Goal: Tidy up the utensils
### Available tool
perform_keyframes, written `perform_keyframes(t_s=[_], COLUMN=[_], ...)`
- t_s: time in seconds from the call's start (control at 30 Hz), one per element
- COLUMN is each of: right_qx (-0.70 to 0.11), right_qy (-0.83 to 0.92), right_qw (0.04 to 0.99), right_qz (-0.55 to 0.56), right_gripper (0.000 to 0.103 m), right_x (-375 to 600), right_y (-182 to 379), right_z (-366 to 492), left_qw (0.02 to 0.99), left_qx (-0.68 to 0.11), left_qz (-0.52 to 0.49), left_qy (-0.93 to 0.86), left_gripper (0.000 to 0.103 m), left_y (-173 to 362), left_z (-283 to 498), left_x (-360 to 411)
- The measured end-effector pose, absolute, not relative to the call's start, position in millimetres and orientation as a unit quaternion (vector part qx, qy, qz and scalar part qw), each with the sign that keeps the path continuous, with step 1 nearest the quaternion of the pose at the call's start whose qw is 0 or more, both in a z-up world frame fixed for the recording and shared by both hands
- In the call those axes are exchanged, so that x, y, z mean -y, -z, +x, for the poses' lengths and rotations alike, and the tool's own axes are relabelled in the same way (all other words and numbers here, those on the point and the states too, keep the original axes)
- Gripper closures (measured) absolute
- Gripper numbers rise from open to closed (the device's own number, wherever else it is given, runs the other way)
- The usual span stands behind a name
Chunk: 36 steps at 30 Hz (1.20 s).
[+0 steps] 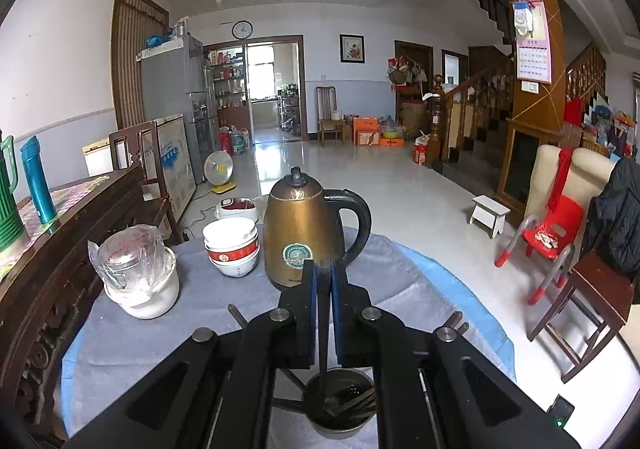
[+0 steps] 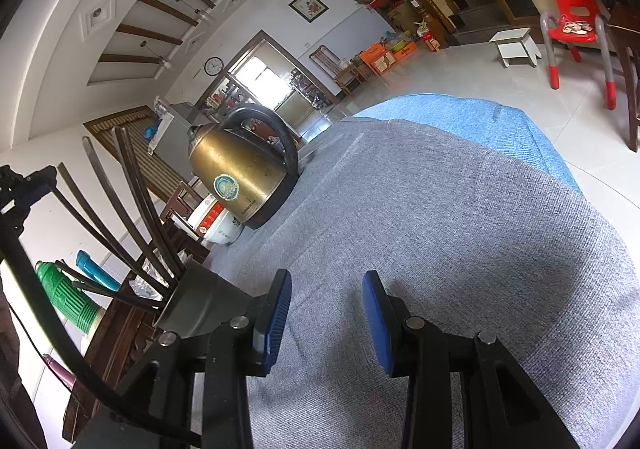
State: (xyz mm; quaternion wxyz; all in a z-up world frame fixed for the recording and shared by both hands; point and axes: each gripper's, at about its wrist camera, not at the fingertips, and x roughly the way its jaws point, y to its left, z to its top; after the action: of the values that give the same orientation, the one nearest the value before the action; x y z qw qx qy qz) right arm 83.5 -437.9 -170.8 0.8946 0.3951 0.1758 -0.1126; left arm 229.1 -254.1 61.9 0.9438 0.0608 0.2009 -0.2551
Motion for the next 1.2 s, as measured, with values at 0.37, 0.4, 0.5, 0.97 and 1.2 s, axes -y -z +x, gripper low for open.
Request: perform_keyframes(t_s=[0.37, 0.4, 0.5, 0.97, 1.2], right_qx=[-0.183, -0.183, -0.183, -0.186, -0.195], right_qy=[0.115, 0.116, 0.119, 0.136, 0.150], right_qw=[0.895, 0.895, 0.895, 0.892, 0.890], right_qz=[0.390, 0.390, 0.390, 0.389, 0.384], right_gripper=[0.062, 0.062, 0.062, 0.062, 0.060], right_x=[435.7, 435.8, 435.5, 436.3, 428.8], right_y=[169.8, 169.9, 169.9, 170.6, 167.2], right_z=[84.5, 84.4, 84.4, 82.7, 77.9], left_qw=[0.952, 0.953, 0.955, 0.945, 0.945], left_qx=[-0.163, -0.161, -0.154, -0.226, -0.251], left_qz=[0.102, 0.104, 0.111, 0.150, 0.163], left_qy=[0.238, 0.237, 0.229, 0.183, 0.134], left_gripper=[0.045, 0.044, 0.032, 0.018, 0.018], left_y=[-77.7, -79.0, -81.6, -27.6, -3.9], left_z=[202.7, 199.7, 187.5, 164.7, 166.7], left_x=[230.0, 226.7, 210.6, 135.8, 112.9])
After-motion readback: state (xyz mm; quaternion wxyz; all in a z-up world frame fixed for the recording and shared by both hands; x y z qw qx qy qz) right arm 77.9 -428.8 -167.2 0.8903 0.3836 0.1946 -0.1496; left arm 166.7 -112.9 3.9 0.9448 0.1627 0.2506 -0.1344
